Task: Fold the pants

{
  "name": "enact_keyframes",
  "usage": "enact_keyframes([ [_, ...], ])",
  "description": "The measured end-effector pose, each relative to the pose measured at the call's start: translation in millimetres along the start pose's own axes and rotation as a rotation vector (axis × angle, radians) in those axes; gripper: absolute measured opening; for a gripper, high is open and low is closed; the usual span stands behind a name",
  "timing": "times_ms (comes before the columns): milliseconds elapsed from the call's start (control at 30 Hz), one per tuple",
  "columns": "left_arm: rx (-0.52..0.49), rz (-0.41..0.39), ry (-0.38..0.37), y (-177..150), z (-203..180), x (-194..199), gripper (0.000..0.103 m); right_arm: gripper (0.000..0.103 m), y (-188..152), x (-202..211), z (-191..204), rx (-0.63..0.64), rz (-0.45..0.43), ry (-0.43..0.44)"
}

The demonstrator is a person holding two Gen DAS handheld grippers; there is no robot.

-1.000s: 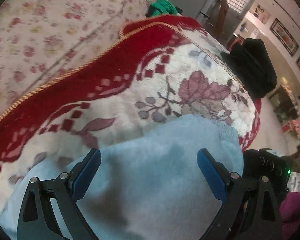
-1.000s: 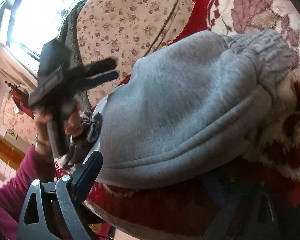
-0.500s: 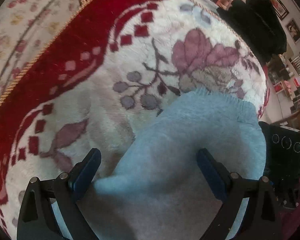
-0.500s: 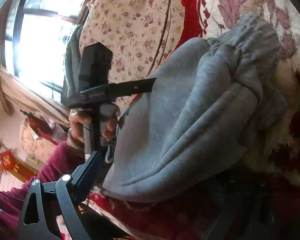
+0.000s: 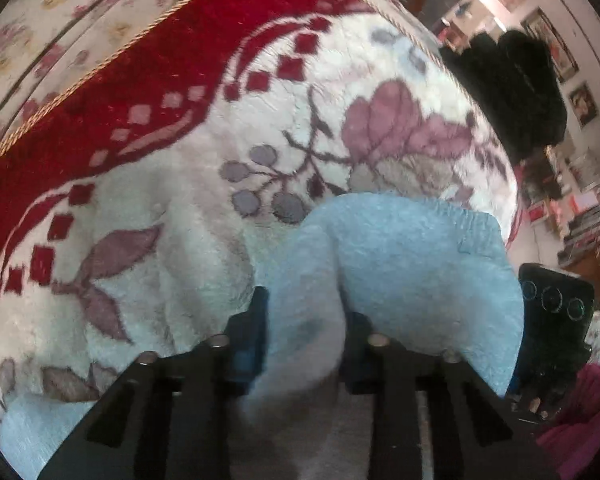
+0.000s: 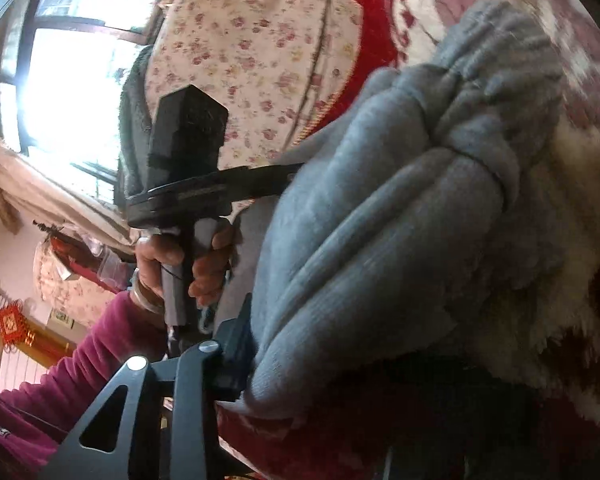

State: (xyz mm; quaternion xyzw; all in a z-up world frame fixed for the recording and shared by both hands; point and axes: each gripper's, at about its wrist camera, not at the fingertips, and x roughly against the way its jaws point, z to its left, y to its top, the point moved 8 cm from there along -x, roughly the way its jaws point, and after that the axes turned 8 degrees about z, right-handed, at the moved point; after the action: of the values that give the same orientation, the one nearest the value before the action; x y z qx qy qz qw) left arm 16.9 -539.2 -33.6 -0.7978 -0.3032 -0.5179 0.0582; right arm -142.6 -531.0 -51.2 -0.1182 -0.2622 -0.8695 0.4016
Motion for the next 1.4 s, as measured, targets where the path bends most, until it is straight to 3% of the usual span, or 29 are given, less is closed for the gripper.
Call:
enact_keyframes([
  [200,0.010,-0.085,-0.031,-7,-8,33,0.021,0.034,11,7,36,0.105,-0.003,-0.001],
  [400,-0.015,-0.231,-0.015,-8,-16,100,0.018,0.034,19,13,98,0.271,-0.012,0.003],
  [667,0.027,-0.442,0.015,-62,-3,208,0.017,0.034,16,-20,212,0.558,0.046,0.009],
  [800,0.123,-0.566,0.053,-124,35,265,0.016,0.034,2,-59,270,0.698,0.097,0.017],
  [900,0.234,-0.609,0.110,-182,76,284,0.014,0.034,-18,-97,297,0.792,0.152,-0.006],
  [1000,0.372,-0.637,0.178,-242,120,291,0.014,0.034,-51,-150,308,0.915,0.230,-0.097],
  [1133,0.628,-0.636,0.329,-341,185,291,0.014,0.037,-103,-223,297,1.054,0.354,-0.223],
  [1233,0.724,-0.645,0.328,-394,200,290,0.014,0.048,-136,-255,284,1.100,0.381,-0.281],
  [1300,0.728,-0.653,0.363,-411,197,295,0.023,0.068,-153,-255,282,1.077,0.399,-0.234],
  [1333,0.715,-0.666,0.375,-414,191,301,0.033,0.082,-157,-254,286,1.065,0.405,-0.196],
  [1400,0.683,-0.697,0.387,-411,178,309,0.046,0.086,-161,-247,290,1.043,0.437,-0.150],
])
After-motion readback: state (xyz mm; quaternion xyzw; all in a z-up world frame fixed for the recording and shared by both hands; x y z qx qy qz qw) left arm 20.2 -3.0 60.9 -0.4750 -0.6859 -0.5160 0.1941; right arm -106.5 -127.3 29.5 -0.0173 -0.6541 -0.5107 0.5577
